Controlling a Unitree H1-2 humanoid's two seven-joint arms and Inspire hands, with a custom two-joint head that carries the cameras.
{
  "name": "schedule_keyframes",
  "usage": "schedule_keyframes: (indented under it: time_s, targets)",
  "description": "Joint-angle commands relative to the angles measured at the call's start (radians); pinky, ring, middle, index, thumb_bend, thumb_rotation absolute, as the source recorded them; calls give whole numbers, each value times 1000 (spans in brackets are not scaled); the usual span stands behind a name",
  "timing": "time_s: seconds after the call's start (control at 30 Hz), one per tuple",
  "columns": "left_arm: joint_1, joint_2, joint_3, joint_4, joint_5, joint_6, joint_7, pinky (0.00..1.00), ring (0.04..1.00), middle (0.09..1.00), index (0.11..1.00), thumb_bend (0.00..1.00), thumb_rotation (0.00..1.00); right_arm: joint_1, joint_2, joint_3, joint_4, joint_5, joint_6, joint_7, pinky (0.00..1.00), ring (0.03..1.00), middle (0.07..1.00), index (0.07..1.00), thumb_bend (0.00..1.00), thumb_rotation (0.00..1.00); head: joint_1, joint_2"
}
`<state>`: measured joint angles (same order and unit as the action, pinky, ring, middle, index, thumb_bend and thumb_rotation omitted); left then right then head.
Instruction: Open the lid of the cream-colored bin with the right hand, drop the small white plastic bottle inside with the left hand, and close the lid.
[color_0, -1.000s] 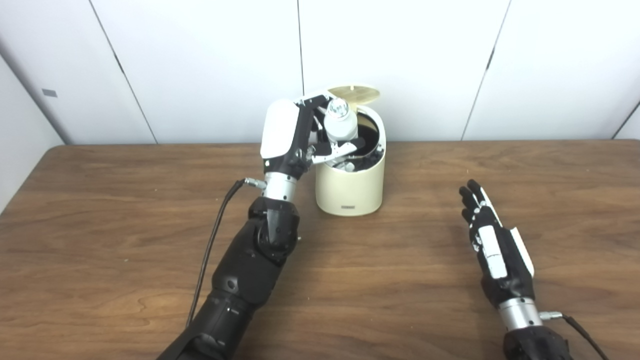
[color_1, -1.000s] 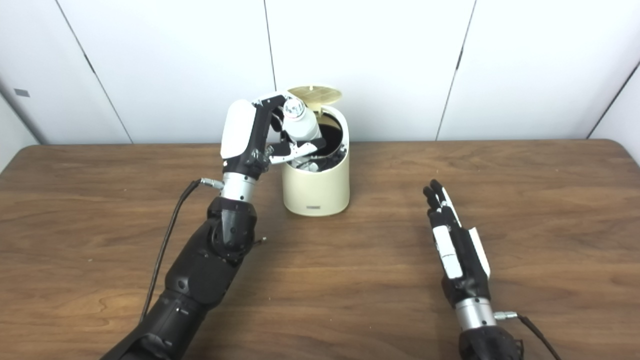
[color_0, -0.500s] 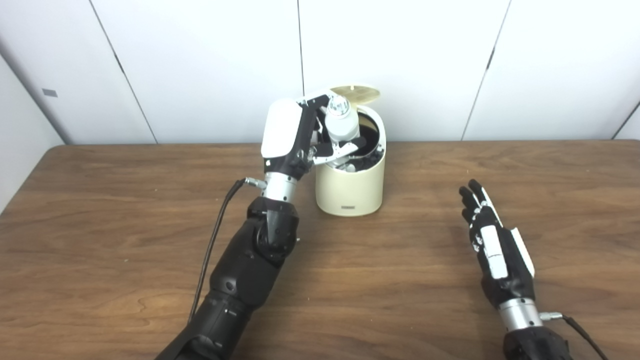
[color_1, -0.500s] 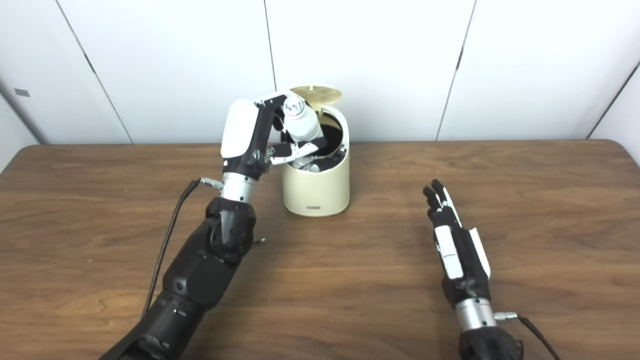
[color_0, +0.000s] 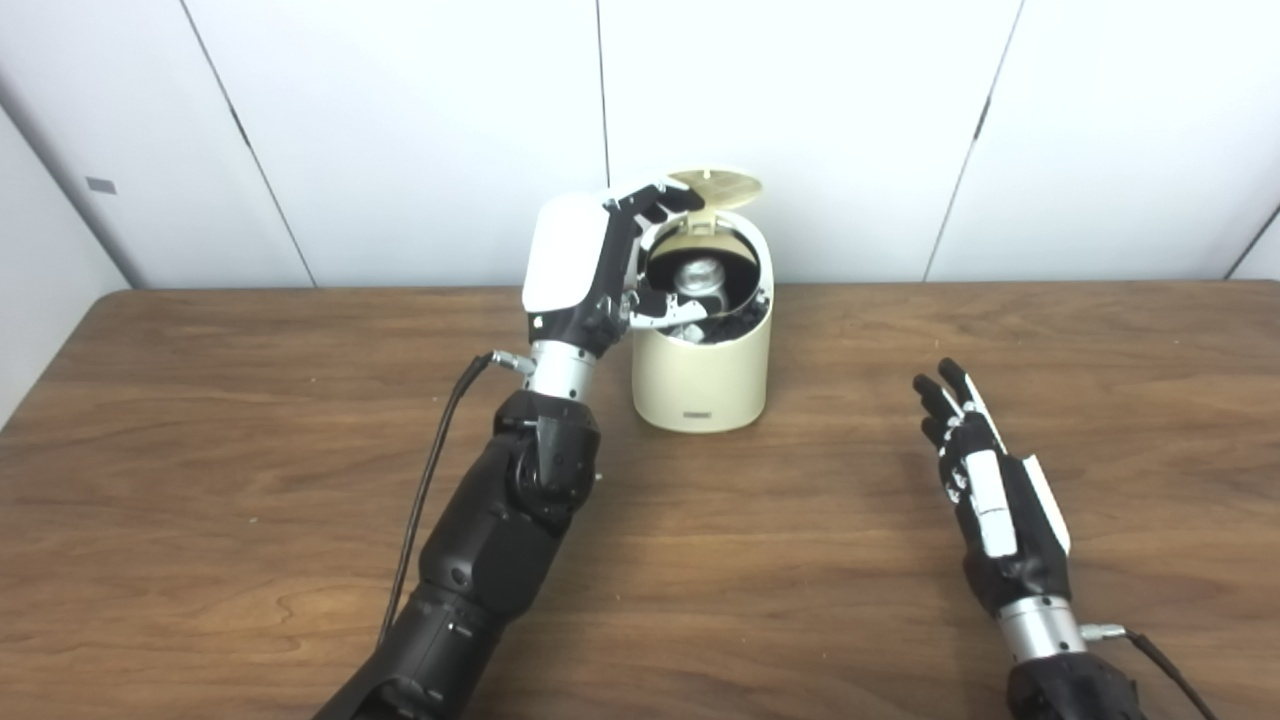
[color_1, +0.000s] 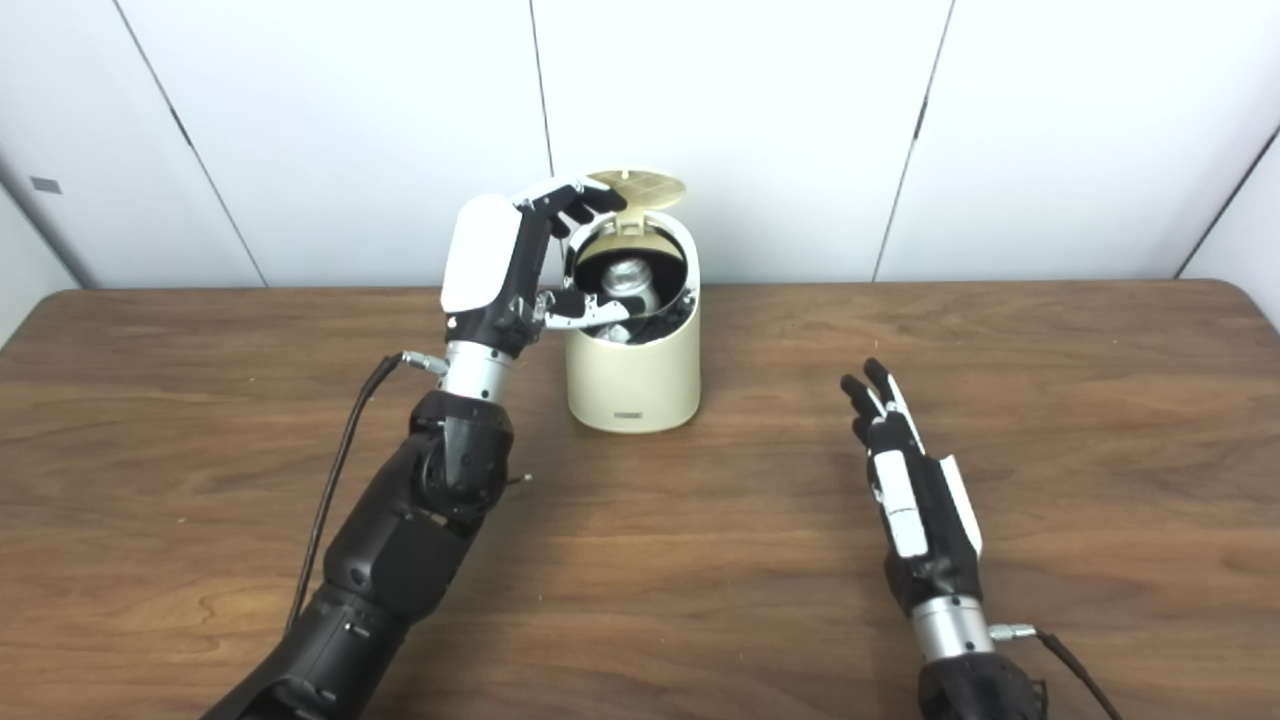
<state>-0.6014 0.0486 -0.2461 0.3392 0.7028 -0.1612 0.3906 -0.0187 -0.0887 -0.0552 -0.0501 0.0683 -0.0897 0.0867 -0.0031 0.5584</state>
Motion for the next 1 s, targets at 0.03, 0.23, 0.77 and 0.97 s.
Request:
schedule_keyframes:
  time_s: [0.03,0.23,0.77,0.97]
  targets:
    - [-34,12,3,-53,-14,34,-55,530,615,653,640,1000,104,18,6,4,56,1,-43,-2,981,974,930,976,649,944,1,0]
    - [-23,19,-4,-89,-12,71,-109,475,558,621,636,1000,169,15,2,0,68,-1,-51,-4,980,977,935,983,653,955,4,1]
    - [28,-22,77,-131,-125,-152,13,324,381,507,469,515,0,12,-11,-10,103,1,-55,-3,1000,984,933,982,641,969,21,-9]
    - [81,-25,124,-272,-134,-127,7,313,415,511,466,505,0,11,-13,-14,106,24,-54,6,1000,985,930,978,641,945,30,-13]
